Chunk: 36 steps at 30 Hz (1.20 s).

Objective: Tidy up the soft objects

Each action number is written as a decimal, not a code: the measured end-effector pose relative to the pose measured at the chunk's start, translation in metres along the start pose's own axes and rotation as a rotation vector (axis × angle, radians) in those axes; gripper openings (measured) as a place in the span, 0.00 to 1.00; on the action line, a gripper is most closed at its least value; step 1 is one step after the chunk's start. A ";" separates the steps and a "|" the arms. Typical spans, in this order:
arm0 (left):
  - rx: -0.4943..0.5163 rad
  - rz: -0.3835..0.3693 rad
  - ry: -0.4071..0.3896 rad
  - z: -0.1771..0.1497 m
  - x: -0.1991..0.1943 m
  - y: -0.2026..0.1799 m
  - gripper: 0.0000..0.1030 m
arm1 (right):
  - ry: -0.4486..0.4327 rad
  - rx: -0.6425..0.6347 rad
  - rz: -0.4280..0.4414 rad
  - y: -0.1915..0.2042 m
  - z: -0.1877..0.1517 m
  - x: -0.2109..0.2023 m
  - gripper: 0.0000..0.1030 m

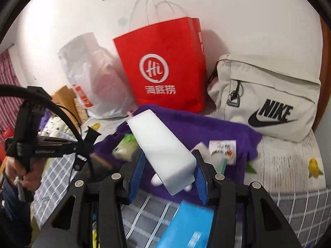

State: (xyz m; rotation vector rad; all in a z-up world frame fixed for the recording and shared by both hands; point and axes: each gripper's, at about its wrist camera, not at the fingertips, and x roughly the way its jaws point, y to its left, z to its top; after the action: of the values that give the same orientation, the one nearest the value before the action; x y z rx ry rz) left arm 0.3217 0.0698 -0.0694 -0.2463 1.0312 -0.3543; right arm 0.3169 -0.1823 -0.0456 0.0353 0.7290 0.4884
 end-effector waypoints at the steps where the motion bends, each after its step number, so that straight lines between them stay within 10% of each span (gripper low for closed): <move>1: -0.005 -0.004 0.002 0.004 0.004 0.001 0.04 | 0.007 -0.007 -0.005 -0.001 0.005 0.009 0.44; 18: -0.041 -0.038 0.082 0.055 0.064 0.020 0.04 | 0.283 0.034 -0.099 -0.044 0.024 0.133 0.36; 36: -0.072 -0.031 0.198 0.072 0.132 0.010 0.04 | 0.261 0.022 -0.018 -0.041 0.023 0.132 0.36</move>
State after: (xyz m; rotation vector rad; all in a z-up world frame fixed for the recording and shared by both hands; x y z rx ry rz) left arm 0.4477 0.0290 -0.1418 -0.2964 1.2380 -0.3749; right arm 0.4329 -0.1573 -0.1198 -0.0152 0.9900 0.4728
